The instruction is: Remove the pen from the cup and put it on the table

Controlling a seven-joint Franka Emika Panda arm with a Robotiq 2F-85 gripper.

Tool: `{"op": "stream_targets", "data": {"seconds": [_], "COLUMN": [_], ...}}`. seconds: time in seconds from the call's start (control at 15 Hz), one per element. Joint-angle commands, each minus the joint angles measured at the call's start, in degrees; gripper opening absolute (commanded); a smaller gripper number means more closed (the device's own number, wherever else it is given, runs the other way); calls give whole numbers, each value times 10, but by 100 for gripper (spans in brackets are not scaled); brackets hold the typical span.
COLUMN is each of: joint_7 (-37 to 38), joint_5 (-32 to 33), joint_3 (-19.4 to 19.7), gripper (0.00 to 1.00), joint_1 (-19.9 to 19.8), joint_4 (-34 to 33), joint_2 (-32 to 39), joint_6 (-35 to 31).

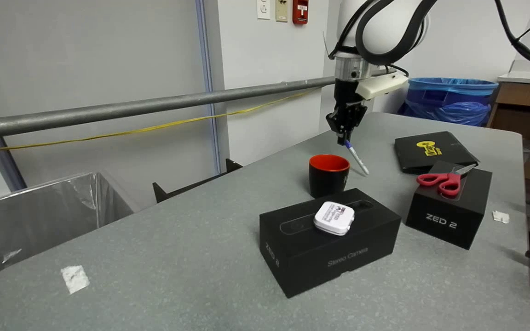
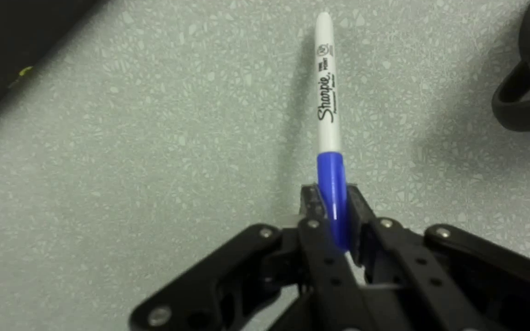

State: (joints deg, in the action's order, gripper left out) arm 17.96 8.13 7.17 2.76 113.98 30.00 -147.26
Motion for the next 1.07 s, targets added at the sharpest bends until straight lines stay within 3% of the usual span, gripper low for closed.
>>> {"op": "stream_targets", "data": {"seconds": [0.0, 0.2, 0.27, 0.33, 0.87, 1.0], "joint_7": [1, 3, 1, 3, -1, -2], "joint_5": [-10, -8, -11, -11, -15, -16], "joint_3": [-1, 1, -1, 0, -5, -6], "gripper": [4, 4, 31, 42, 99, 100], "joint_1": [8, 14, 14, 16, 21, 20], "joint_4": [-58, -79, -85, -90, -107, -111], "joint_2": [44, 63, 67, 70, 68, 69], "joint_6": [25, 26, 27, 27, 25, 26]}}
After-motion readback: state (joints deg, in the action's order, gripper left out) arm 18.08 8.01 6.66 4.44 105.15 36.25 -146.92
